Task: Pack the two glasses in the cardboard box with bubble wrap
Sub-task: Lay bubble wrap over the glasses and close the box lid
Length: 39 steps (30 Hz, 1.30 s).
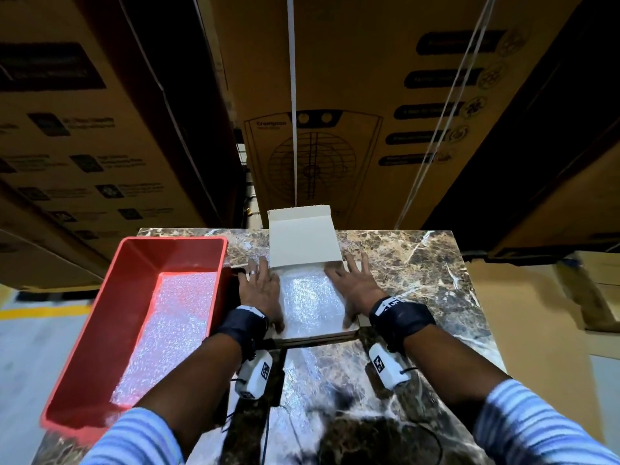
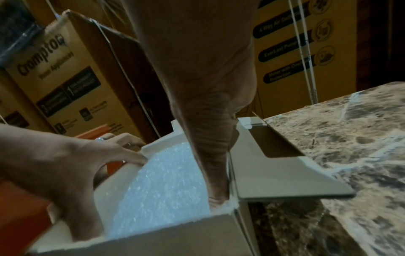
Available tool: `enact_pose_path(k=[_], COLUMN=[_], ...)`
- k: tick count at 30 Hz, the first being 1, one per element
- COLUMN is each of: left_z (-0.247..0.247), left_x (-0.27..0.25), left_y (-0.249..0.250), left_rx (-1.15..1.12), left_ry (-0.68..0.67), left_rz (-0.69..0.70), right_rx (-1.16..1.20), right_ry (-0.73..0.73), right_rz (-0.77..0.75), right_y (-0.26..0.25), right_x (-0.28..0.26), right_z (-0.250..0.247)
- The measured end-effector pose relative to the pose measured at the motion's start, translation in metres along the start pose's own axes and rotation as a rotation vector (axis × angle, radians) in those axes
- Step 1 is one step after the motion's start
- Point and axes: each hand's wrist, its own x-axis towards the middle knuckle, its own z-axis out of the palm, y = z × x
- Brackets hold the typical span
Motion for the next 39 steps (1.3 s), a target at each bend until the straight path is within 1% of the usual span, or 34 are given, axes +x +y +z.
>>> enact_pose_path(k=[4, 5, 8, 12, 16, 21, 24, 28, 31, 35, 37, 39], left_z=[-0.014, -0.014, -0.006, -0.003, -0.006, 0.011, 0.017, 0.016, 0.022, 0.036, 0.044, 0.051], left_x=[-0.009, -0.011, -0.014, -0.007, 0.004, 0.006, 0.006, 0.003, -0.005, -0.019, -0.024, -0.028], left_y=[-0.014, -0.016, -0.015, -0.002, 0.001, 0.004, 0.007, 0.005, 0.002, -0.003, 0.0, 0.003], left_rx=[-0.012, 0.0, 0.046, 0.163, 0.164, -0.001, -0.083, -0.148, -0.245, -0.449, -0.575, -0.702], left_ry=[0.107, 0.102, 0.027, 0.034, -0.01, 0.005, -0.012, 0.003, 0.028, 0.043, 0.072, 0.128], left_rz=[0.031, 0.033, 0.011, -0.022, -0.031, -0.034, -0.042, -0.042, 0.012, 0.103, 0.152, 0.207], right_rx=[0.213, 0.232, 0.147, 0.003, -0.058, -0.058, -0.051, 0.044, 0.087, 0.1, 0.092, 0.126], right_ry=[-0.035, -0.039, -0.021, -0.028, -0.029, 0.001, 0.004, 0.012, 0.011, 0.015, 0.005, 0.013], right_rz=[-0.03, -0.033, -0.033, 0.033, 0.065, 0.097, 0.102, 0.077, 0.06, 0.051, 0.051, 0.04], right_y=[0.008, 0.008, 0.003, -0.001, -0.003, -0.007, -0.008, -0.004, 0.001, 0.01, 0.016, 0.021], right_x=[-0.009, -0.01, -0.008, -0.004, -0.001, 0.001, 0.0, -0.001, -0.006, -0.022, -0.031, -0.039], right_z=[-0.014, -0.019, -0.021, -0.007, -0.004, 0.004, 0.005, 0.008, 0.011, 0.018, 0.022, 0.027])
